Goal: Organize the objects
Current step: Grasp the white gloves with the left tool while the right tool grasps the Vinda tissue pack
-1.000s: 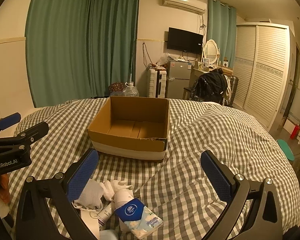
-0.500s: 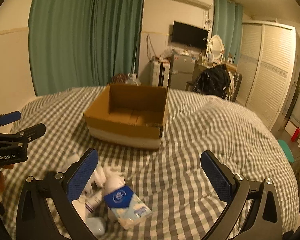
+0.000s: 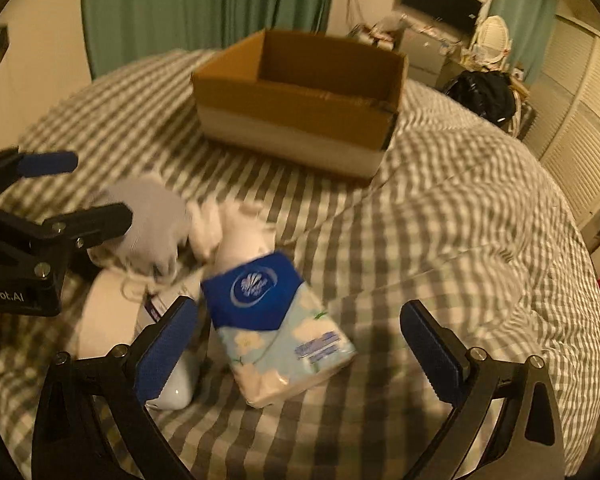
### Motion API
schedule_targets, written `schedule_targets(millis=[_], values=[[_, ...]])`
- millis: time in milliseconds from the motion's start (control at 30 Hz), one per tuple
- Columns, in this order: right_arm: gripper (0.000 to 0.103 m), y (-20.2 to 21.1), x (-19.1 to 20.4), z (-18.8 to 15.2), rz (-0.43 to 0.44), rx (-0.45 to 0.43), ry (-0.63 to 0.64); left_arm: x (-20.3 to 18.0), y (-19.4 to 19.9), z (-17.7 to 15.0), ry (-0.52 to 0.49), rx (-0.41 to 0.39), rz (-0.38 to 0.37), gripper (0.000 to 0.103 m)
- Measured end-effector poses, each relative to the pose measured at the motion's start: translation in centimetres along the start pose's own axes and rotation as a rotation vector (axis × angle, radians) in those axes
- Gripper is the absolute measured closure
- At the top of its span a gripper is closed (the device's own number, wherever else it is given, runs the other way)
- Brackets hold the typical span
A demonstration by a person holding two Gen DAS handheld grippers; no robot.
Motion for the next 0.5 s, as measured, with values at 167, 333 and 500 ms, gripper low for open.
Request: schedule_targets(millis=[167, 333, 500], values=[[0.024, -1.0, 0.3, -0.3, 0.022, 0.023, 0.01, -0.4, -1.9, 0.0, -0.009, 0.01, -0.048, 0.005], [0.036, -1.1, 0.4, -0.5, 0.05, 0.027, 0.015, -1.2, -2.8, -0.1, -0.037, 0.012, -0.081, 0.029], [0.038, -0.9, 0.3, -0.4, 0.04, 0.01, 0.011, -1.6, -2.2, -0.3, -0.059, 0.018, -0.057, 0.041]])
Point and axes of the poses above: each gripper's, at about its wrist camera, not at the fingertips, and y roughly against the way its jaws point, x to its left, z to its top, the point moved 4 cm from there along -y, roughly the way its jaws point, and after that the axes turned 11 degrees about x, right-handed, at the moved point
